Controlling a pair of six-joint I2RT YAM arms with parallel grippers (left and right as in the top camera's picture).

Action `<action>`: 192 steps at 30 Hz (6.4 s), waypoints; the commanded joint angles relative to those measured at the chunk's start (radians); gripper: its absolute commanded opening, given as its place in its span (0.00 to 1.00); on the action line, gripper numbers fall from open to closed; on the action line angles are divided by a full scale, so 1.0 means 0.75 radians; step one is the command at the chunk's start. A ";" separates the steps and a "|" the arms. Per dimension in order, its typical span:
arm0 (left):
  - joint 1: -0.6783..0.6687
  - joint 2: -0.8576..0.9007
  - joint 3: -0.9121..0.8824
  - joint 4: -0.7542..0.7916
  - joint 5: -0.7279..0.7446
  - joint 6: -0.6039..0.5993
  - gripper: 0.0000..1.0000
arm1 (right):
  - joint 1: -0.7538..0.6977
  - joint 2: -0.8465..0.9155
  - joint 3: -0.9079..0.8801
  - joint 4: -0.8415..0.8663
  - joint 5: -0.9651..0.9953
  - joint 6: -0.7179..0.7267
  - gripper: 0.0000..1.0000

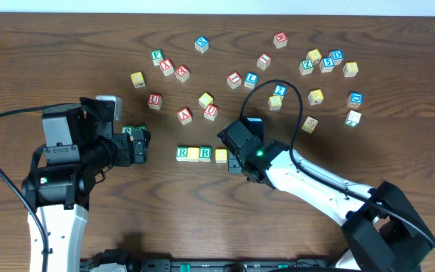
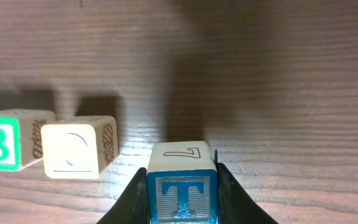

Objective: Spell out ROBOT

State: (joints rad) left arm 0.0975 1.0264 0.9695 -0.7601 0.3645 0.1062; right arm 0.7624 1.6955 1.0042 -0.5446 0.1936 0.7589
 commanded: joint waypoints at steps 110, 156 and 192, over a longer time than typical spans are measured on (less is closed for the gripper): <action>0.006 -0.002 0.005 -0.004 0.002 0.017 0.97 | 0.051 0.288 0.279 -0.105 0.021 -0.051 0.01; 0.006 -0.002 0.005 -0.004 0.002 0.017 0.97 | 0.088 0.288 0.279 -0.060 0.044 -0.076 0.07; 0.006 -0.002 0.004 -0.004 0.002 0.017 0.98 | 0.087 0.288 0.279 -0.083 0.068 -0.041 0.35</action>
State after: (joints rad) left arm 0.0975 1.0264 0.9695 -0.7597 0.3645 0.1062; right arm 0.8227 1.8919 1.1988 -0.6056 0.2214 0.7208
